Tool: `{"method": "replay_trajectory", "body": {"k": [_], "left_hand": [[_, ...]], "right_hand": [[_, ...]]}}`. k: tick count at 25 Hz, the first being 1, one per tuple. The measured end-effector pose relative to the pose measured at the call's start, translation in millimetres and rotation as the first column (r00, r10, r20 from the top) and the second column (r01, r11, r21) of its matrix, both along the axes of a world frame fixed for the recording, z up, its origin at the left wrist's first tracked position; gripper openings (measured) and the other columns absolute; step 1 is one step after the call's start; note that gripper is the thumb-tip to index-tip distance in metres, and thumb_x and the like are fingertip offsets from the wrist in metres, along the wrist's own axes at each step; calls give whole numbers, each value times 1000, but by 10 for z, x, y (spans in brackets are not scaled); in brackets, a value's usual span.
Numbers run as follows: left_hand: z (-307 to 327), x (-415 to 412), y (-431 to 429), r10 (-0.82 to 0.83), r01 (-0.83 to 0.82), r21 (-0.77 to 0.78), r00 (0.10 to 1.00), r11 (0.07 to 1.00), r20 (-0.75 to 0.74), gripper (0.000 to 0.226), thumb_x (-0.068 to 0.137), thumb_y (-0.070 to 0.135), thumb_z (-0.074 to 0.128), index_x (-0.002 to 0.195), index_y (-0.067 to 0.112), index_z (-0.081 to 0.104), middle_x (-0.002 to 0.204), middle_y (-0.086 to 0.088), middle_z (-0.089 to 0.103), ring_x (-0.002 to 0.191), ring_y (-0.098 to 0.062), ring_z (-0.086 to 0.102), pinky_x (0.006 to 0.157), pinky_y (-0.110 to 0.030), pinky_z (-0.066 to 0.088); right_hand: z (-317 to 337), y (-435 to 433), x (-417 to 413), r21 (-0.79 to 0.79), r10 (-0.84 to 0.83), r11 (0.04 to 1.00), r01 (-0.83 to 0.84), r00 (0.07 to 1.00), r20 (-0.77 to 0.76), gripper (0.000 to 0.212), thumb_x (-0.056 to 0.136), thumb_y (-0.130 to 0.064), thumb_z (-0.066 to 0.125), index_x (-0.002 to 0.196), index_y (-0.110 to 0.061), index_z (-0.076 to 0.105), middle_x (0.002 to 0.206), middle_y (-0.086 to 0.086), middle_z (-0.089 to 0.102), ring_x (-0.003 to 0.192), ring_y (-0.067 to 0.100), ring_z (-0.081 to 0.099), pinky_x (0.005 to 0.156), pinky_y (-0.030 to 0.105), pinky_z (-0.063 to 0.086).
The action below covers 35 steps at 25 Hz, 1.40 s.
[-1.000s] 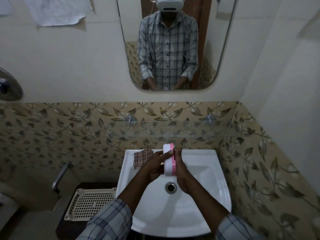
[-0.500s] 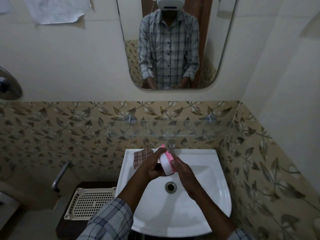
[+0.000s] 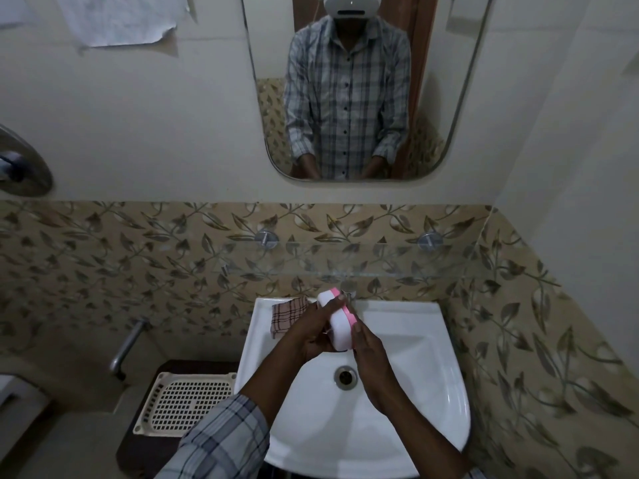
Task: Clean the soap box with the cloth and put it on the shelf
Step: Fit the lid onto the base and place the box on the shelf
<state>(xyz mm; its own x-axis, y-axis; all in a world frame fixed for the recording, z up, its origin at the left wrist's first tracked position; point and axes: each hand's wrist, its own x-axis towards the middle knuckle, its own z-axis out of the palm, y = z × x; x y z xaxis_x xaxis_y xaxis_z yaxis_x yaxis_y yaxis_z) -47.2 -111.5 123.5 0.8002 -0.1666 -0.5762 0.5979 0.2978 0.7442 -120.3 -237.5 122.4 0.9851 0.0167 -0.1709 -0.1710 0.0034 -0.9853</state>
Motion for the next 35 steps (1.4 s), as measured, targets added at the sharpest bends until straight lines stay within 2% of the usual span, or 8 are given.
{"method": "replay_trajectory", "body": {"k": [5,16,20,23,28,30,32,35], "left_hand": [[-3,13,43,-24,23,25,1000,999,18,60,71,36,87,124,20,63,121,-16,68,109,-35,66,82,-59,58],[-44,22,38,16,-18,20,998,1000,67,61,68,37,88,122,26,61,109,-12,73,99,-33,69,65,-47,61],[0,63,19,76,-77,39,997,996,25,44,81,26,74,121,23,55,98,-9,68,86,-29,67,68,-45,59],[22,103,-22,74,-73,27,997,997,-15,32,80,26,70,107,17,56,87,-11,64,84,-31,64,80,-50,55],[39,76,16,15,-17,74,1000,997,27,39,81,41,75,111,17,67,104,-13,70,101,-33,66,92,-59,54],[-27,18,133,-49,43,57,991,997,120,36,84,45,72,112,22,70,109,-9,75,104,-29,69,95,-52,54],[-108,-39,277,-50,54,-16,985,998,168,32,87,33,71,114,16,71,114,-12,74,101,-26,71,90,-45,58],[-117,-68,361,-15,13,15,986,1000,168,39,88,14,72,122,-3,64,110,-18,73,91,-31,73,83,-46,61]], "right_hand": [[12,-50,72,119,-35,992,41,998,-47,42,107,-38,35,138,-18,56,127,5,68,117,19,65,106,47,49],[-63,-29,92,2,1,1000,-1,1000,17,29,104,-42,42,124,-36,62,125,-9,67,120,10,61,103,30,48],[-123,-29,65,-67,185,980,-185,983,-2,49,97,-57,48,143,-43,45,141,-14,56,128,3,52,110,28,41],[-198,-22,61,-294,191,944,-150,975,116,75,79,-46,78,144,-37,42,127,-16,64,112,3,63,92,18,50],[-224,-159,215,-437,64,900,0,989,132,53,85,-36,75,123,-24,40,105,-5,65,81,10,63,58,8,46],[-251,-263,254,-348,89,936,-62,994,62,47,85,-36,73,119,-24,43,108,-2,66,85,12,67,70,18,55],[-240,-350,272,23,51,998,-50,999,-20,44,84,-27,72,122,-20,50,116,10,68,92,28,74,84,44,61],[-162,-474,337,243,-33,968,61,993,-117,40,88,-19,72,124,-12,56,109,20,73,89,39,75,77,45,63]]}}
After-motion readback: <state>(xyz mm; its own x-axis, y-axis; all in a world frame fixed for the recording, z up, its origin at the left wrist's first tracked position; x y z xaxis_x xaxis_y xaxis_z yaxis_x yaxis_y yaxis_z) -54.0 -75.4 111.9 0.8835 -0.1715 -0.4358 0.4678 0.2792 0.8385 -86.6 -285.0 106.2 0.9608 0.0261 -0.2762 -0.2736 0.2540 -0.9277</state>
